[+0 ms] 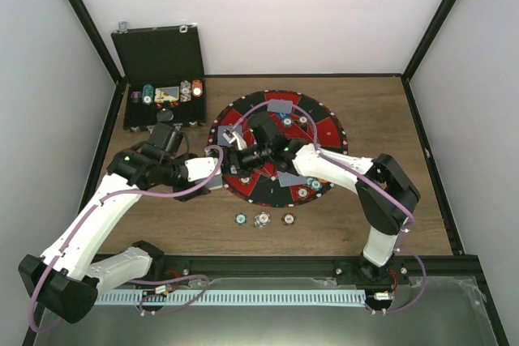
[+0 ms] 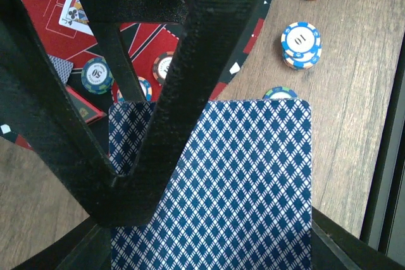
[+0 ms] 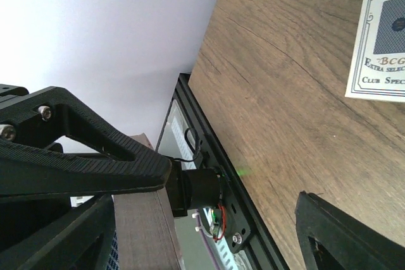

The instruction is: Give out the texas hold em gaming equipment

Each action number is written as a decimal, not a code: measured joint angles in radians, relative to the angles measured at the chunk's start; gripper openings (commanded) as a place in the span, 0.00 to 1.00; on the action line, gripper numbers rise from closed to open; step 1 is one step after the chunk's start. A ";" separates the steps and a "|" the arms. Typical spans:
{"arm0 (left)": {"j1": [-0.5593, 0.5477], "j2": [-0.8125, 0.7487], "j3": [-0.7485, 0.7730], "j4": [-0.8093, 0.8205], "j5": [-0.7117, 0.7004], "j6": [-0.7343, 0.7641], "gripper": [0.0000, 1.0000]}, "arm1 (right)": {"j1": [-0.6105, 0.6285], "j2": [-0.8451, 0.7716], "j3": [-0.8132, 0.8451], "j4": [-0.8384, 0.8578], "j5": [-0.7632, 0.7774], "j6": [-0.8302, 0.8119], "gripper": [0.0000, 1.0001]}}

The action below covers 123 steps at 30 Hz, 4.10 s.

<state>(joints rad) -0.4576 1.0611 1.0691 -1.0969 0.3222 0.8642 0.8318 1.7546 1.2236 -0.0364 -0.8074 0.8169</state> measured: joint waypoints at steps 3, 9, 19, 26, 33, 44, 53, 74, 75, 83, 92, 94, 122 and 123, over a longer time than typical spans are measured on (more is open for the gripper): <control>0.004 0.000 0.002 -0.007 -0.005 0.000 0.08 | 0.000 0.016 0.000 0.034 -0.023 0.024 0.78; 0.008 0.005 0.003 -0.027 -0.014 0.000 0.08 | -0.002 0.047 -0.005 0.086 -0.071 0.043 0.77; 0.005 0.012 0.011 -0.027 0.002 0.000 0.08 | -0.029 0.015 -0.085 0.164 -0.137 0.063 0.81; 0.005 0.013 0.018 -0.025 0.002 0.000 0.08 | -0.046 -0.068 -0.111 0.166 -0.154 0.055 0.80; 0.005 0.018 0.029 -0.024 0.005 0.000 0.08 | -0.028 -0.051 -0.100 0.169 -0.162 0.047 0.80; 0.005 0.023 0.040 -0.024 0.014 0.000 0.08 | 0.013 0.053 -0.037 0.199 -0.194 0.061 0.80; 0.005 0.043 0.048 -0.036 0.020 -0.002 0.08 | -0.010 0.116 0.011 0.203 -0.214 0.064 0.76; 0.005 0.061 0.055 -0.038 0.034 -0.022 0.08 | -0.040 0.068 0.003 0.077 -0.201 -0.048 0.57; 0.005 0.061 0.055 -0.037 0.035 -0.022 0.08 | -0.042 0.060 0.000 0.068 -0.195 -0.053 0.55; 0.005 0.061 0.055 -0.039 0.027 -0.022 0.08 | -0.067 0.013 -0.029 0.034 -0.183 -0.076 0.48; 0.005 0.057 0.055 -0.040 0.016 -0.021 0.08 | -0.072 -0.016 -0.029 -0.001 -0.164 -0.092 0.34; 0.005 0.055 0.055 -0.040 0.013 -0.020 0.08 | -0.073 -0.022 -0.029 -0.006 -0.161 -0.098 0.28; 0.005 0.052 0.028 -0.024 -0.009 -0.007 0.08 | -0.171 -0.140 0.014 -0.327 0.059 -0.257 0.01; 0.005 0.052 0.027 -0.021 -0.011 -0.005 0.08 | -0.180 -0.142 0.028 -0.357 0.093 -0.276 0.01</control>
<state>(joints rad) -0.4522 1.1133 1.0958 -1.1175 0.3115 0.8589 0.6521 1.6127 1.2514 -0.3939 -0.7147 0.5407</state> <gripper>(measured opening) 0.613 0.018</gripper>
